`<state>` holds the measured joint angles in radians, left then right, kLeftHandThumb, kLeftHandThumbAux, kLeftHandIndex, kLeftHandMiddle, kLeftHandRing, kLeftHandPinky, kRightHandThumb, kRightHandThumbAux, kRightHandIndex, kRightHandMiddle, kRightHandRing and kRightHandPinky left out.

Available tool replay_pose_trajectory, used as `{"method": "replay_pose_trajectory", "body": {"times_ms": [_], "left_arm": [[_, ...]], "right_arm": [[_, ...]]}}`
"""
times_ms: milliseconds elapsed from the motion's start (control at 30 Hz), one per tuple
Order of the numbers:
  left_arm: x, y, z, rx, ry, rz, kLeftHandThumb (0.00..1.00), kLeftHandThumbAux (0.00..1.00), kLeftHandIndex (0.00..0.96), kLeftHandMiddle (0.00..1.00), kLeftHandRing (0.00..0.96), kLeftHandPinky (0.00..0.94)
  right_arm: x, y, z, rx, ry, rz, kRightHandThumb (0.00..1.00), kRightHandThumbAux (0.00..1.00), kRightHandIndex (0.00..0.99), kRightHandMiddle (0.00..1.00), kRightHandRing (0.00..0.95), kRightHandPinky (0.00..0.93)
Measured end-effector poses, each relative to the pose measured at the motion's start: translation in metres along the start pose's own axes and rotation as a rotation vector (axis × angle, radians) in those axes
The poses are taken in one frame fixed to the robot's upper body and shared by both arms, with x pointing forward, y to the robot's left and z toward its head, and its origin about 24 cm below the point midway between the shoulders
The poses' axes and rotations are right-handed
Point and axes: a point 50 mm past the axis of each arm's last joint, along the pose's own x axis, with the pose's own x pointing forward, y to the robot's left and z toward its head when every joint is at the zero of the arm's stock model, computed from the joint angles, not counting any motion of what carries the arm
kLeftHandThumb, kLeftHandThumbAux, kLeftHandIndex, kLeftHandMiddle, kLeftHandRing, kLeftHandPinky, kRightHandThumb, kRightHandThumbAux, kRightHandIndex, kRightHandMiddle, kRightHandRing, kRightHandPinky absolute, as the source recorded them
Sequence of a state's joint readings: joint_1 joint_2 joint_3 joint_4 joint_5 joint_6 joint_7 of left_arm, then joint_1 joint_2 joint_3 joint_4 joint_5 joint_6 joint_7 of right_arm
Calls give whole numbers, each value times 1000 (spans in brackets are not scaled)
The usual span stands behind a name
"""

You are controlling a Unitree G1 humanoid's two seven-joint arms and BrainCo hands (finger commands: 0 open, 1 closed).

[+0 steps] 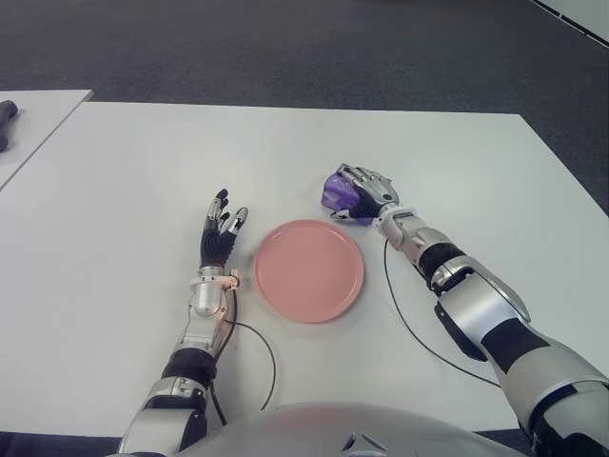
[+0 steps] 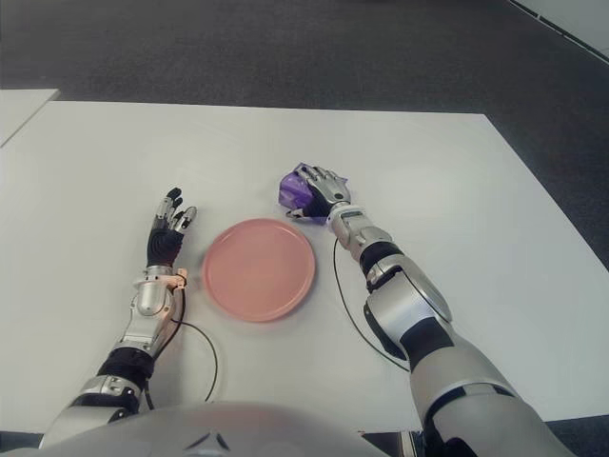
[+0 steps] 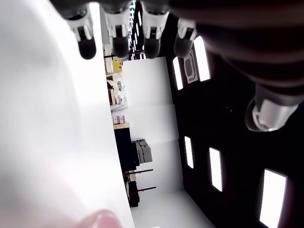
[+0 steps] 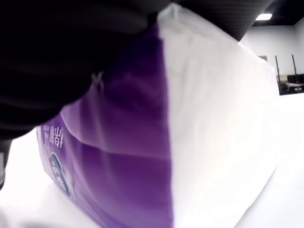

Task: Put the tissue paper into the plate.

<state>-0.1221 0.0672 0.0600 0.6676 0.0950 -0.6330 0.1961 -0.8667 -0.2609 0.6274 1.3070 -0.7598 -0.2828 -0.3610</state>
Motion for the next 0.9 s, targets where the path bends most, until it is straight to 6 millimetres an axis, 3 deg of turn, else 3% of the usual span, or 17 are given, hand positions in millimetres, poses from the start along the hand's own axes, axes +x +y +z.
{"method": "replay_pose_trajectory", "body": {"times_ms": [900], "left_arm": [[-1, 2, 0, 4, -2, -2, 0, 419, 0, 0, 0, 0]], "right_arm": [[-3, 5, -2, -28, -5, 7, 0, 549, 0, 0, 0, 0]]}}
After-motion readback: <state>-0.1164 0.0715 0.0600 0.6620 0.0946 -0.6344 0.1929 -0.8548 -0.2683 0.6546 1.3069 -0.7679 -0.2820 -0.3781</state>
